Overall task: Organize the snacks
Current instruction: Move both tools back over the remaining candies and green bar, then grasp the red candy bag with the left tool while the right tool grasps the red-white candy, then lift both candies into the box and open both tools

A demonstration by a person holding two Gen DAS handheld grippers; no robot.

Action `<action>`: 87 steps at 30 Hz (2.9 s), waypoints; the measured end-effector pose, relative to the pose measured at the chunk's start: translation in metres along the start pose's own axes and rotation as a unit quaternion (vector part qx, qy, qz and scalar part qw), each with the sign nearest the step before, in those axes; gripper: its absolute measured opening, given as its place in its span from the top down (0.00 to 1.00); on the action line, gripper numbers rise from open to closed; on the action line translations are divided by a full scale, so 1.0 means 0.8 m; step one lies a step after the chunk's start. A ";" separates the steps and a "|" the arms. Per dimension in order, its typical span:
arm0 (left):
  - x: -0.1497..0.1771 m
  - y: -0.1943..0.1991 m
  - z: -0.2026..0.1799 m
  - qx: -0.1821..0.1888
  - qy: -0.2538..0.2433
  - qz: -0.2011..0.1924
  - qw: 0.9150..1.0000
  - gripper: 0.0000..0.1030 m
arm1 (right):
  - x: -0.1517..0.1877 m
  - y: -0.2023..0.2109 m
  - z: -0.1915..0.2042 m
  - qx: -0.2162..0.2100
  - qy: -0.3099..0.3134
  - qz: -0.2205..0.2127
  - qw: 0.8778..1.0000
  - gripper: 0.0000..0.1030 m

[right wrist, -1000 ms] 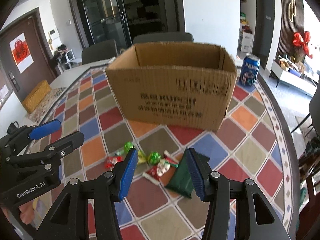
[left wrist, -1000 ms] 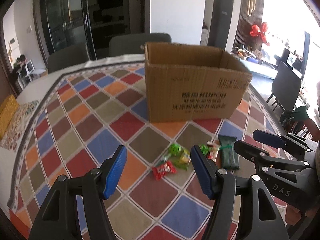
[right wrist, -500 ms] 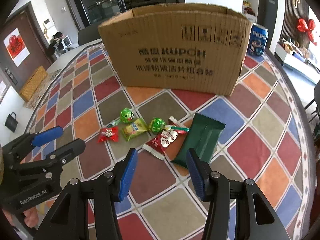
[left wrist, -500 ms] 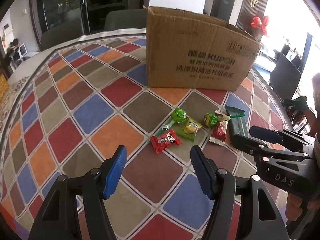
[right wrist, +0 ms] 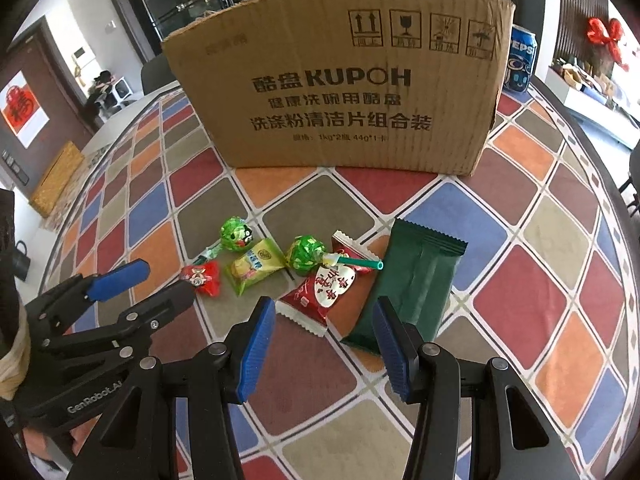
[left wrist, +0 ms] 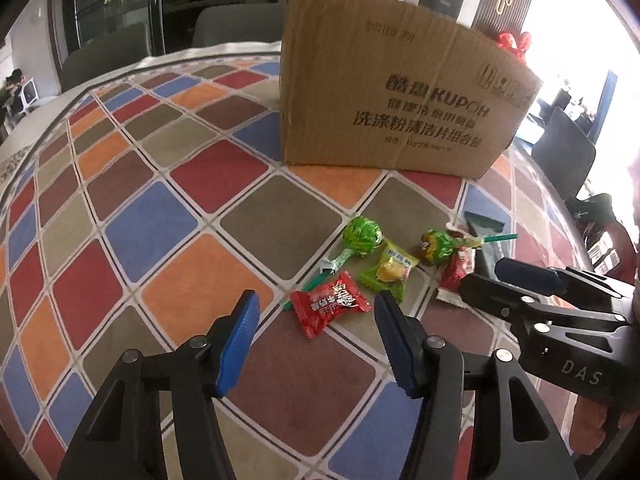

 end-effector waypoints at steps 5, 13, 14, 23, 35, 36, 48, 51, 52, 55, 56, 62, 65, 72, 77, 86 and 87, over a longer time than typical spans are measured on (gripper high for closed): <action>0.002 -0.013 0.000 0.001 0.004 0.010 1.000 0.51 | -0.002 -0.010 -0.002 -0.003 -0.006 0.003 1.000 0.50; 0.002 -0.019 -0.002 -0.001 0.010 0.008 1.000 0.73 | -0.010 -0.017 0.000 -0.010 -0.009 0.001 1.000 0.50; 0.003 -0.018 -0.002 0.000 0.011 0.008 1.000 0.74 | -0.010 -0.018 0.001 -0.011 -0.009 0.001 1.000 0.50; 0.022 -0.004 0.000 0.008 0.022 0.014 1.000 0.74 | -0.009 -0.031 0.005 -0.016 -0.007 0.007 1.000 0.50; 0.013 0.006 -0.007 0.013 0.034 0.000 0.999 0.75 | -0.016 -0.041 0.005 0.028 0.016 0.006 0.999 0.75; 0.011 0.008 -0.009 0.013 0.033 -0.002 0.999 0.75 | -0.015 -0.041 0.004 0.027 0.017 0.007 0.999 0.75; -0.002 0.042 -0.040 0.018 0.023 -0.030 0.999 0.75 | 0.000 0.003 -0.007 -0.005 -0.002 -0.015 1.000 0.77; -0.005 0.054 -0.047 0.020 0.021 -0.039 0.999 0.75 | 0.001 0.019 -0.011 -0.006 -0.003 -0.027 1.000 0.77; -0.005 0.057 -0.050 0.021 0.020 -0.043 0.999 0.75 | 0.002 0.026 -0.013 -0.007 -0.004 -0.032 0.999 0.77; -0.010 0.069 -0.057 0.024 0.015 -0.054 0.998 0.75 | 0.000 0.043 -0.015 -0.010 -0.006 -0.046 0.999 0.77; -0.012 0.073 -0.059 0.025 0.014 -0.058 0.998 0.75 | -0.001 0.048 -0.016 -0.011 -0.006 -0.050 0.999 0.77; -0.030 0.098 -0.072 0.032 0.010 -0.083 0.996 0.75 | -0.015 0.077 -0.015 -0.020 -0.006 -0.082 0.996 0.77; -0.042 0.109 -0.077 0.035 0.007 -0.097 0.995 0.75 | -0.024 0.092 -0.014 -0.022 -0.004 -0.098 0.995 0.77; -0.075 0.133 -0.090 0.035 -0.005 -0.131 0.991 0.75 | -0.051 0.115 -0.018 -0.022 -0.005 -0.131 0.991 0.77; -0.101 0.146 -0.097 0.034 -0.010 -0.153 0.988 0.75 | -0.069 0.129 -0.024 -0.020 -0.005 -0.151 0.988 0.77; -0.151 0.156 -0.105 0.027 -0.019 -0.181 0.983 0.75 | -0.110 0.142 -0.033 -0.016 -0.003 -0.179 0.984 0.77; -0.157 0.155 -0.105 0.025 -0.019 -0.184 0.982 0.75 | -0.115 0.143 -0.034 -0.016 -0.003 -0.181 0.983 0.77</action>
Point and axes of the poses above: each gripper's, at about its wrist camera, not at the fingertips, and y roughly against the way its jaws point, z to its left, x to its underside, the point moved 6 cm from there along -y, roughly the way its jaws point, and after that the axes turned 7 degrees about y, right-handed, at the moved point
